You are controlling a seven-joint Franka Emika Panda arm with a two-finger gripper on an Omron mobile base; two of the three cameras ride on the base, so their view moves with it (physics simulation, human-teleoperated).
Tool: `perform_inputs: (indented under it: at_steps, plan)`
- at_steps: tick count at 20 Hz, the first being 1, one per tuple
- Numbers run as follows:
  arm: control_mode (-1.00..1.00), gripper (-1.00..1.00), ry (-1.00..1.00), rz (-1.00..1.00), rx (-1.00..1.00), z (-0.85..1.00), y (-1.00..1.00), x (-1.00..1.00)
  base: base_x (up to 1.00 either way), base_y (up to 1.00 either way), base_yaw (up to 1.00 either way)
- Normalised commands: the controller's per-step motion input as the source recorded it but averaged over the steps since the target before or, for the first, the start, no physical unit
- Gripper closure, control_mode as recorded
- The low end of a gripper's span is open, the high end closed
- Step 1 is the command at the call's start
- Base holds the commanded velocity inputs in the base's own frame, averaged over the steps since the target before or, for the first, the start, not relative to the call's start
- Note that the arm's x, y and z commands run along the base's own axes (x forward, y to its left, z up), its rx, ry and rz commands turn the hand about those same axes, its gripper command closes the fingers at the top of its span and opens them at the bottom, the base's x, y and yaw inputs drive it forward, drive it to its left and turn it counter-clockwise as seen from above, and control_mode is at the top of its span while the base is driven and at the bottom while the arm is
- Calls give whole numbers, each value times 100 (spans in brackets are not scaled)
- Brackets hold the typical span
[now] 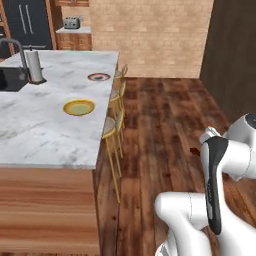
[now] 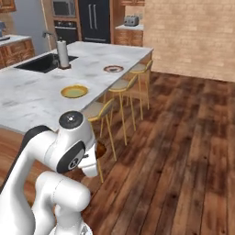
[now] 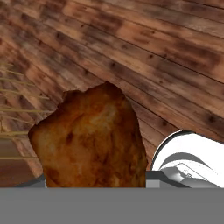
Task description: Take the chicken drumsticks from the pan and place one on each plate on the dining counter.
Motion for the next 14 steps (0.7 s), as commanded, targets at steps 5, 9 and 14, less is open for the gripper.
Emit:
perform_inputs:
  at_steps: [5,9,14]
  plan:
    - [100,100,0,0,0,0,0,0,69,-90,47]
    - [100,100,0,0,0,0,0,0,90,-74,44]
    - [100,100,0,0,0,0,0,0,84,-65,45]
